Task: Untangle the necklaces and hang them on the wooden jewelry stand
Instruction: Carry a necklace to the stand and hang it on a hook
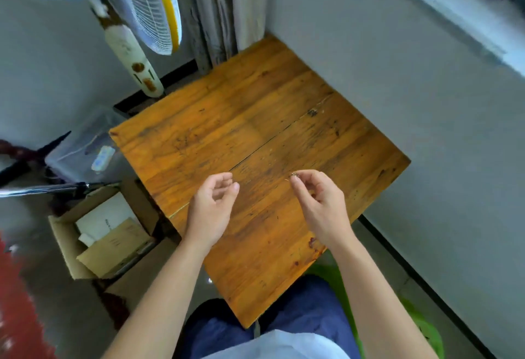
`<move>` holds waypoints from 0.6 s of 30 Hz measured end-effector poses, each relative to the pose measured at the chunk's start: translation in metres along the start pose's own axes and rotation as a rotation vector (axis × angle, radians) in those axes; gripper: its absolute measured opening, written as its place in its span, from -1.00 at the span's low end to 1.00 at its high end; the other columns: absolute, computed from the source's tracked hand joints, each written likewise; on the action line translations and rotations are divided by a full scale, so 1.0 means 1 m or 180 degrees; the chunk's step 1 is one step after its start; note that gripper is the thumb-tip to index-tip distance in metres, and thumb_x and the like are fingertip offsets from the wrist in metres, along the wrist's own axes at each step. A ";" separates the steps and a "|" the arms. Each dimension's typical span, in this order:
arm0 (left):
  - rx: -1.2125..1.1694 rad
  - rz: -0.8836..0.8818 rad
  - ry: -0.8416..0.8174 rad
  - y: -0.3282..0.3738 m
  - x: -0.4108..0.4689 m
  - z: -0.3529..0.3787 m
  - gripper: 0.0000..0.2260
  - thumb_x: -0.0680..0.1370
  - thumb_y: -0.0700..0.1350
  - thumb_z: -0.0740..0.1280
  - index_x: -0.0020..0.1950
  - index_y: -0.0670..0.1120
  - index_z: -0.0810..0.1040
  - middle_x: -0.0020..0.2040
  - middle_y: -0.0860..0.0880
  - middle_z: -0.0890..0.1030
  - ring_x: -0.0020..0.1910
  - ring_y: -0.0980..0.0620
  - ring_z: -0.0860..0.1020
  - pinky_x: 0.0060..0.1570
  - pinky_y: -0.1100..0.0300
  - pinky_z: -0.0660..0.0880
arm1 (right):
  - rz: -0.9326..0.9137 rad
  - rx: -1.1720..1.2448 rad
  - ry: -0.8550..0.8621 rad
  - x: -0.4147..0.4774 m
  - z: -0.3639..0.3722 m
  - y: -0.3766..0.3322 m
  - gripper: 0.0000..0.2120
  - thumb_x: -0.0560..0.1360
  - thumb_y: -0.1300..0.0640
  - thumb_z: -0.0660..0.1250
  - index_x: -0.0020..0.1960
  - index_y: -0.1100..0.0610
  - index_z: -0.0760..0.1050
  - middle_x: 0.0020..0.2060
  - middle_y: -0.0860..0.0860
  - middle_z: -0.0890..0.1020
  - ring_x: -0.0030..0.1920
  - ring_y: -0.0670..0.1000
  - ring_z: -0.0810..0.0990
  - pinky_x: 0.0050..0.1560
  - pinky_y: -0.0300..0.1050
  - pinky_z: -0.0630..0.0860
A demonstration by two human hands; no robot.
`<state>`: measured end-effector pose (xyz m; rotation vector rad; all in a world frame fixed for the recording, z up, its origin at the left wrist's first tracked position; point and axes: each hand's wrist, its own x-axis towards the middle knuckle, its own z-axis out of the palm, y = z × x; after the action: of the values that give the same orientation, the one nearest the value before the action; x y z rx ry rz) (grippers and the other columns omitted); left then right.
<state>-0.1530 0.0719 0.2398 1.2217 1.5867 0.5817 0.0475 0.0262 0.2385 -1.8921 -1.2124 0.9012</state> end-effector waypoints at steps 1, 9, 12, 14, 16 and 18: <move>-0.0066 0.0052 0.0052 0.011 -0.010 -0.011 -0.80 0.61 0.01 0.31 0.24 0.10 0.51 0.12 0.20 0.56 0.10 0.28 0.51 0.05 0.29 0.48 | 0.0009 0.0092 0.0048 -0.006 -0.006 -0.014 -0.90 0.62 -0.03 0.29 0.06 -0.08 0.57 -0.04 -0.18 0.62 -0.03 -0.21 0.57 -0.04 -0.26 0.51; -0.0421 0.0416 0.0890 0.059 -0.081 -0.079 -0.79 0.60 0.00 0.32 0.23 0.04 0.53 0.08 0.18 0.59 0.08 0.26 0.54 -0.01 0.38 0.42 | -0.0296 0.0508 0.0052 -0.038 -0.041 -0.103 -0.89 0.58 -0.08 0.32 0.05 -0.14 0.60 -0.08 -0.17 0.68 -0.06 -0.10 0.66 -0.05 -0.08 0.64; -0.0558 0.0336 0.1291 0.054 -0.109 -0.086 -0.80 0.60 -0.02 0.32 0.22 0.05 0.52 0.07 0.18 0.59 0.03 0.33 0.53 -0.04 0.46 0.43 | -0.0639 0.0400 -0.0342 -0.040 -0.043 -0.112 -0.92 0.58 -0.01 0.35 0.03 -0.11 0.61 -0.11 -0.22 0.68 -0.04 -0.15 0.65 -0.05 -0.22 0.61; -0.0740 0.0124 0.1615 0.043 -0.133 -0.080 -0.81 0.60 -0.05 0.32 0.21 0.04 0.53 0.06 0.16 0.60 0.01 0.37 0.53 -0.09 0.54 0.42 | -0.0720 0.0482 -0.0668 -0.040 -0.042 -0.111 -0.94 0.57 0.03 0.36 0.00 -0.10 0.61 -0.13 -0.22 0.68 -0.06 -0.16 0.65 -0.10 -0.33 0.56; -0.0960 -0.0180 0.1933 0.028 -0.164 -0.069 -0.83 0.60 -0.07 0.33 0.19 0.06 0.54 0.05 0.15 0.61 0.00 0.40 0.53 -0.07 0.52 0.44 | -0.0711 0.0588 -0.1055 -0.041 -0.031 -0.110 -0.94 0.57 0.04 0.37 -0.01 -0.06 0.62 -0.16 -0.17 0.69 -0.11 -0.15 0.65 -0.15 -0.36 0.54; -0.1138 -0.0524 0.2184 0.008 -0.196 -0.059 -0.84 0.59 -0.05 0.35 0.15 0.14 0.55 0.03 0.18 0.63 0.01 0.35 0.55 0.08 0.32 0.52 | -0.0659 0.0659 -0.1435 -0.047 -0.014 -0.111 -0.94 0.57 0.06 0.37 -0.03 -0.01 0.62 -0.20 -0.17 0.69 -0.17 -0.17 0.63 -0.20 -0.37 0.51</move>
<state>-0.2068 -0.0917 0.3510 0.6363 2.0009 1.2041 -0.0042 0.0146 0.3471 -1.4109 -1.4780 1.3252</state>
